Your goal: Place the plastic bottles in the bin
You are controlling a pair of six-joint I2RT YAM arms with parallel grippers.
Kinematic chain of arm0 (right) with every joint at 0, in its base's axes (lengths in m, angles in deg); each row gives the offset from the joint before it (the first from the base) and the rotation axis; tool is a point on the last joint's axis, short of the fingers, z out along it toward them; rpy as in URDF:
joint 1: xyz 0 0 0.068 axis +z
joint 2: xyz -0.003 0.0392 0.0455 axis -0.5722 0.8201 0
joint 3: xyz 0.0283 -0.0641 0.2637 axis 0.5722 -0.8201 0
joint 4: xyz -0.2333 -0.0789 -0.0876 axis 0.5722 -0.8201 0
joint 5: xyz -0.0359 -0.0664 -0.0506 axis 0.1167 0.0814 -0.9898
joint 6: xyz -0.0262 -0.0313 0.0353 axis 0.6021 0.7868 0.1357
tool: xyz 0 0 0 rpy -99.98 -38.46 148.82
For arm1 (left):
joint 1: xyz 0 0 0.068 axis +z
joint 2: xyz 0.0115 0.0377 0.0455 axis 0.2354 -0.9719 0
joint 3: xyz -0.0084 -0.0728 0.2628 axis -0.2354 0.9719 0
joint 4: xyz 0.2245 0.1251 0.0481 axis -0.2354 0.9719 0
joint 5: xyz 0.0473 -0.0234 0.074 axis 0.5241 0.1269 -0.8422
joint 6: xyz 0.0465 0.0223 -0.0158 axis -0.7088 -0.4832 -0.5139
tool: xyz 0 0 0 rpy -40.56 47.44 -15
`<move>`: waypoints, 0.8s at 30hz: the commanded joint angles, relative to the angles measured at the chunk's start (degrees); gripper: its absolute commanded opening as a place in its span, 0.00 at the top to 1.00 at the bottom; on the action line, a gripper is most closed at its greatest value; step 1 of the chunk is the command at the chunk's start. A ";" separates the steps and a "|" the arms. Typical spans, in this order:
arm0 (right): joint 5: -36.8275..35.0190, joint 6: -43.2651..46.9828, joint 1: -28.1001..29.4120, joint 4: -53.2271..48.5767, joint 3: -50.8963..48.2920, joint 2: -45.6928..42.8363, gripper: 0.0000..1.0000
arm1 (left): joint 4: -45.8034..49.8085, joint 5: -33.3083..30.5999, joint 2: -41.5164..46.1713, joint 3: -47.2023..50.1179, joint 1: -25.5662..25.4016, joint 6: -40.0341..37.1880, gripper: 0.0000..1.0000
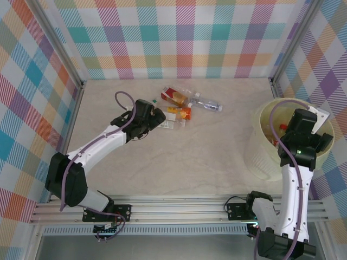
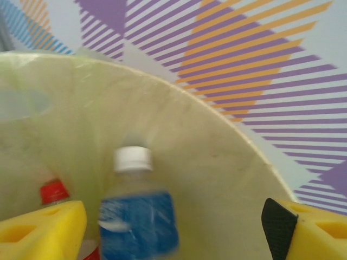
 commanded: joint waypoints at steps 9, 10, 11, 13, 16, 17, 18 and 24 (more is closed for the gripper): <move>22.16 -4.61 8.09 -7.39 9.09 -0.61 0.00 | -0.74 2.20 -3.91 -3.16 1.04 2.83 0.00; 24.31 -4.10 9.15 -7.76 9.95 -0.08 0.00 | -0.89 2.45 -4.17 -3.33 1.10 2.86 0.00; 27.03 -3.76 10.43 -8.01 10.91 0.42 0.00 | -1.25 2.71 -4.48 -3.46 1.17 3.09 0.00; 31.19 -3.84 13.47 -7.47 11.85 1.06 0.00 | -2.00 3.29 -5.04 -3.45 1.17 3.60 0.00; 40.56 -5.44 18.08 -3.93 11.53 1.10 0.00 | -2.95 3.48 -6.01 -3.54 1.26 4.95 0.00; 44.44 -6.63 18.92 -2.24 11.03 1.04 0.00 | -3.21 3.36 -6.29 -3.58 1.32 5.36 0.00; 49.44 -7.97 19.59 0.08 10.29 1.07 0.00 | -3.65 3.23 -6.72 -3.63 1.35 6.00 0.00; 61.80 -11.33 24.68 9.39 6.63 1.53 0.00 | -5.56 1.44 -10.61 -4.77 2.08 14.57 0.00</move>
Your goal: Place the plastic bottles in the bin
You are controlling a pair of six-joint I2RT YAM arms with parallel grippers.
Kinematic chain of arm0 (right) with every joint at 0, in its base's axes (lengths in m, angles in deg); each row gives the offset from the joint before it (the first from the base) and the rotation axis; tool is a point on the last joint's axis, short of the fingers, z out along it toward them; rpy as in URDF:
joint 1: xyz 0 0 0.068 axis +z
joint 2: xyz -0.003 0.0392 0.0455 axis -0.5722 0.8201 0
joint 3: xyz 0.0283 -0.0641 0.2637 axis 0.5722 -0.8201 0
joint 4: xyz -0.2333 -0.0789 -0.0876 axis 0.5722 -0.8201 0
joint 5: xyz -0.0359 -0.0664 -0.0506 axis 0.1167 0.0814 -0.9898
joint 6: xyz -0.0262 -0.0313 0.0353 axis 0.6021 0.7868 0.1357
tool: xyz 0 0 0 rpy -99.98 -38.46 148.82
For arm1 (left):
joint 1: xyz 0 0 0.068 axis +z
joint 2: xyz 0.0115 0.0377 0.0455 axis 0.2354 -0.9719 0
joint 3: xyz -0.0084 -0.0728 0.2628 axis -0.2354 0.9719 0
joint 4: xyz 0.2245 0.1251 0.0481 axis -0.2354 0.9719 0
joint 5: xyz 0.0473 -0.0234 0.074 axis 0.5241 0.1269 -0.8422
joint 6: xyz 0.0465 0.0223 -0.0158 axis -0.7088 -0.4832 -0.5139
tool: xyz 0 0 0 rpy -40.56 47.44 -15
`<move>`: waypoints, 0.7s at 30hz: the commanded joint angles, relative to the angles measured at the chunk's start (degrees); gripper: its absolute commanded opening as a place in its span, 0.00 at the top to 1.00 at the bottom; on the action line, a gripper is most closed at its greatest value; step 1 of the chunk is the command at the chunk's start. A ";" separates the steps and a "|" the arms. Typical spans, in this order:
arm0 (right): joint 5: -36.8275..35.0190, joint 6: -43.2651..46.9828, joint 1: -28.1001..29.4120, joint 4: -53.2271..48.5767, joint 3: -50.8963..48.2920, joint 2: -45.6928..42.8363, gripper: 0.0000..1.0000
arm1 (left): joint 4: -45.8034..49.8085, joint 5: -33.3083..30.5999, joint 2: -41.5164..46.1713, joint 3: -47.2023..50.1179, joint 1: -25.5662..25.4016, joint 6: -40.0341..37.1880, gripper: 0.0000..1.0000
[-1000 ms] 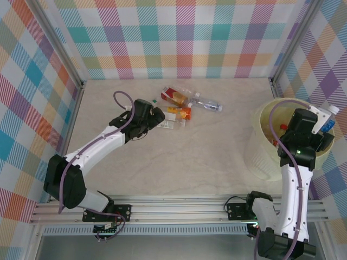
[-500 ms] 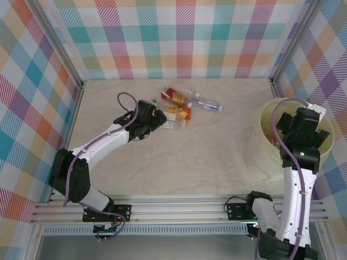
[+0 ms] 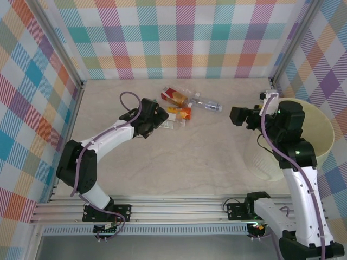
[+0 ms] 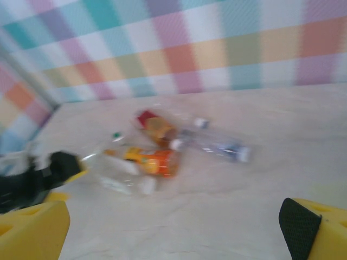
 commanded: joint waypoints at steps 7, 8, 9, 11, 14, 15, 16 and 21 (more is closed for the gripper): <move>7.28 -1.50 3.44 5.48 -2.88 -0.52 0.00 | -0.66 -0.05 -9.21 -7.49 2.23 13.63 0.00; 7.23 -1.37 3.41 5.34 -3.14 -0.90 0.00 | -0.64 -0.30 -10.03 -8.29 2.24 13.94 0.00; 7.22 -1.17 3.41 5.32 -3.37 -1.25 0.00 | -0.36 -0.66 -10.91 -9.40 2.23 14.48 0.00; 7.14 -1.12 3.48 5.08 -3.86 -1.90 0.00 | -0.15 -1.27 -12.32 -11.58 2.26 14.80 0.00; 7.23 -1.43 3.50 5.12 -4.67 -2.46 0.00 | 2.67 -4.16 -14.92 -15.91 2.23 14.30 0.00; 7.36 -1.46 3.50 5.13 -4.86 -2.47 0.00 | 5.00 -5.06 -16.19 -17.91 2.25 14.15 0.00; 7.48 -1.49 3.46 5.11 -4.96 -2.50 0.00 | 7.52 -5.64 -17.29 -19.71 2.25 14.36 0.00; 7.50 -1.45 3.59 4.34 -4.71 -2.51 0.00 | 13.98 -5.42 -22.19 -25.44 2.30 14.98 0.00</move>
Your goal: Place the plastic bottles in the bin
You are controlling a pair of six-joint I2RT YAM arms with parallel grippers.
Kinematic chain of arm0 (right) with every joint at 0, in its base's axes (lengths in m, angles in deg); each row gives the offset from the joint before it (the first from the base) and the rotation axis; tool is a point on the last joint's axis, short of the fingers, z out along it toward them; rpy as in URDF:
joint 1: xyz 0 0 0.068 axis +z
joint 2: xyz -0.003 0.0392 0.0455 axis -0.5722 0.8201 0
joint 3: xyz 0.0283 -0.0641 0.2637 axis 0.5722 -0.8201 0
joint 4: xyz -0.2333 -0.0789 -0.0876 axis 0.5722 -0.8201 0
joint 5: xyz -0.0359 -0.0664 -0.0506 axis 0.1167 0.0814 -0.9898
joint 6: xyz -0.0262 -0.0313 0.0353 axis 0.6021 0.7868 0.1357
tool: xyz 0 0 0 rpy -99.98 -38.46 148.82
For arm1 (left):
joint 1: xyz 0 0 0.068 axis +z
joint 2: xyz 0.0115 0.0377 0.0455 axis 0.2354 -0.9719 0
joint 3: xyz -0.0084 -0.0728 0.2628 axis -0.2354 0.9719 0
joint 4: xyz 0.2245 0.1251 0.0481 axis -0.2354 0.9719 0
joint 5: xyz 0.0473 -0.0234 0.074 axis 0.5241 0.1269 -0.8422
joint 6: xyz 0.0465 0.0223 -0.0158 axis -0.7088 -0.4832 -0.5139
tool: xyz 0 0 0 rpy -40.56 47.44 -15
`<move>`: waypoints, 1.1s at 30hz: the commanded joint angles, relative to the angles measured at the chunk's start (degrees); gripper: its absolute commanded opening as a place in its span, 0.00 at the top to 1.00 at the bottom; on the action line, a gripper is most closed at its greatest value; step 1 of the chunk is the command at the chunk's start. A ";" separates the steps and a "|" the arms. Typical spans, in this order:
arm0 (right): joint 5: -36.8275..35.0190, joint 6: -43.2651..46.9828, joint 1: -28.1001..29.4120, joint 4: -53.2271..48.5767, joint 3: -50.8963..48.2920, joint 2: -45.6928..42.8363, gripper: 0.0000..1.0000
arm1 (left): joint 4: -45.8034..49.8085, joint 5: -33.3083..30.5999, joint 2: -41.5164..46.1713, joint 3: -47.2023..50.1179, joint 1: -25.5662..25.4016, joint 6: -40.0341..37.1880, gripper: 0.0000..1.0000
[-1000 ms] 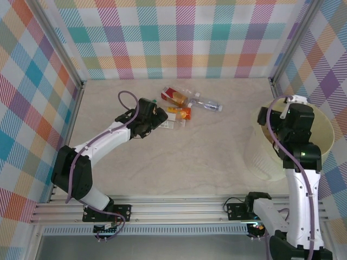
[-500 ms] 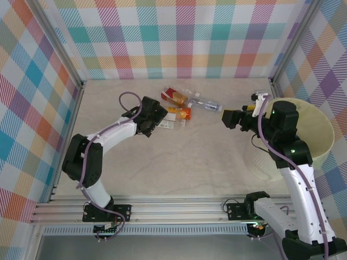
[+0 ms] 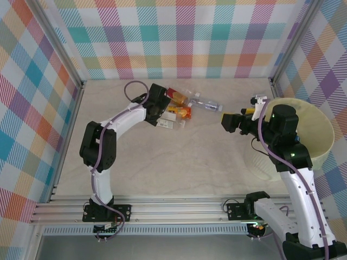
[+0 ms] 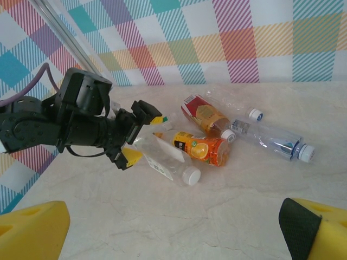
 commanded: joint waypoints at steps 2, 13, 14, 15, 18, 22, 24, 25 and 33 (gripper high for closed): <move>1.16 -0.01 0.53 0.45 0.13 -0.69 0.00 | 9.49 -2.42 -4.38 -4.90 0.33 -0.22 0.00; 1.07 0.21 0.57 -0.94 -0.55 -1.70 0.00 | 8.52 1.14 -7.78 -5.34 0.30 -1.99 0.14; 1.07 0.21 0.58 -1.12 -0.59 -1.76 0.00 | 7.27 1.49 -7.31 -4.57 0.21 -2.35 0.18; 1.07 0.37 0.57 -1.19 -0.68 -1.82 0.00 | 6.28 1.46 -6.57 -3.81 0.16 -2.70 0.24; 0.61 1.81 0.58 -1.84 -0.88 -2.07 0.00 | 4.46 1.02 -4.40 -1.78 0.00 -3.62 0.37; 0.22 3.00 0.57 -1.83 -1.29 -2.28 0.00 | 0.96 0.55 -0.58 1.84 -0.38 -6.29 0.47; 1.96 3.05 0.57 -0.19 -2.34 -2.53 0.00 | -1.47 0.37 1.86 4.21 -0.66 -8.25 0.52; 3.34 2.87 0.59 1.21 -3.09 -2.67 0.00 | -2.39 0.42 3.11 5.26 -0.83 -9.49 0.54; 10.01 2.27 2.64 6.92 -5.12 -0.02 0.00 | -14.80 6.87 15.29 14.26 -1.78 -18.47 0.62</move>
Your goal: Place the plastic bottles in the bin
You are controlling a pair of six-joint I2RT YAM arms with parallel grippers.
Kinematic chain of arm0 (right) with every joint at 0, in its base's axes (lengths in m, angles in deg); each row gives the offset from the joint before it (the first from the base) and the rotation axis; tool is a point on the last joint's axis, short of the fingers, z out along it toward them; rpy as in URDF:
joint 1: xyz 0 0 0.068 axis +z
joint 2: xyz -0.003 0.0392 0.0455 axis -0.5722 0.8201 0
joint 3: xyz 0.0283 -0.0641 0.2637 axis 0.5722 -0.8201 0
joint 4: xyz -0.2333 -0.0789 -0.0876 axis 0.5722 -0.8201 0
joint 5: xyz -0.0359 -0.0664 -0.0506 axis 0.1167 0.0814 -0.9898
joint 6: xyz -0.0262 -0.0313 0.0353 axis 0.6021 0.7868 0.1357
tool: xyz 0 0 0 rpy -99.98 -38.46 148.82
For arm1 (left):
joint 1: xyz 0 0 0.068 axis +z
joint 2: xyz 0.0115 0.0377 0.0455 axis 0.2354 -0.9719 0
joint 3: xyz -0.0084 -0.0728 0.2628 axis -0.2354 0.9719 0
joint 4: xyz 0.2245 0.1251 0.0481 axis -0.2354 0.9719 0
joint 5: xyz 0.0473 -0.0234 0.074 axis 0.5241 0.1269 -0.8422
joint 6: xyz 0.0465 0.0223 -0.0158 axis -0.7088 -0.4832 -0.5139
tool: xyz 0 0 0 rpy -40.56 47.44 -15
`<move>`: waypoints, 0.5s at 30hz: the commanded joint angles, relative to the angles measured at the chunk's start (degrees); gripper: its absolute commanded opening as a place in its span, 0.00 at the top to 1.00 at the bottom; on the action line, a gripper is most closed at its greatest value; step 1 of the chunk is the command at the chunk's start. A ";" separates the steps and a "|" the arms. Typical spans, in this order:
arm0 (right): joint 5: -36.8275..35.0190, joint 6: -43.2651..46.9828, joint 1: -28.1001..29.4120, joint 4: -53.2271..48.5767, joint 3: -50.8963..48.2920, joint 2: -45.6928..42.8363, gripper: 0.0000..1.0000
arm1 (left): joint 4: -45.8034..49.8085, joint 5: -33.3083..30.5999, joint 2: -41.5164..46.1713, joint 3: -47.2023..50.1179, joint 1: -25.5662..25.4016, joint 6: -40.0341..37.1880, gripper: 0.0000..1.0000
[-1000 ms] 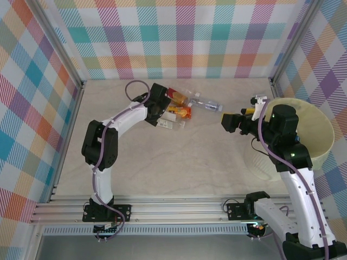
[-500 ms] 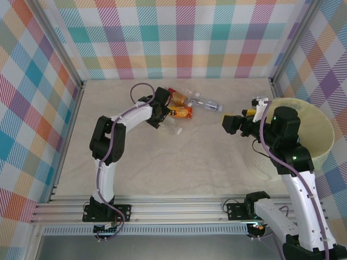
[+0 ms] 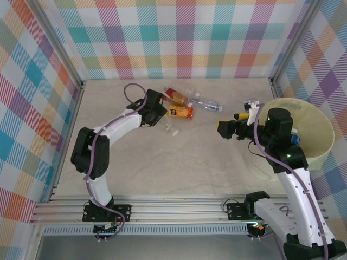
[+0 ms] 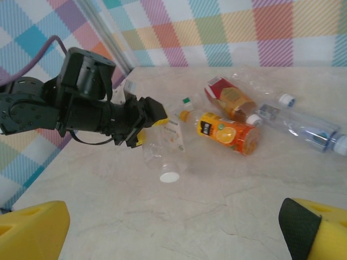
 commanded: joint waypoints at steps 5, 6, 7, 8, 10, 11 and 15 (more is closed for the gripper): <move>2.00 0.81 4.57 5.88 -0.44 3.07 0.00 | -12.37 9.27 11.67 3.81 -2.08 -9.26 0.63; 1.15 1.51 5.55 6.35 -0.56 3.40 0.00 | -12.26 9.71 12.74 3.64 -2.37 -9.29 0.63; 0.45 2.19 6.49 6.88 -0.74 3.71 0.00 | -11.85 9.93 13.40 3.35 -2.65 -9.30 0.63; -0.35 3.35 7.72 7.65 -1.04 4.02 0.00 | -11.00 10.10 14.11 2.65 -2.97 -9.02 0.63; -2.46 6.04 10.66 11.28 -2.37 4.48 0.00 | -8.26 10.13 14.85 0.90 -3.51 -8.03 0.64; -3.97 8.11 12.40 13.64 -3.41 4.73 0.00 | -6.48 9.79 15.13 -0.28 -3.79 -7.21 0.64; -12.42 20.83 20.10 20.26 -5.49 7.61 0.00 | 2.14 5.73 15.84 -4.48 -5.51 -4.12 0.63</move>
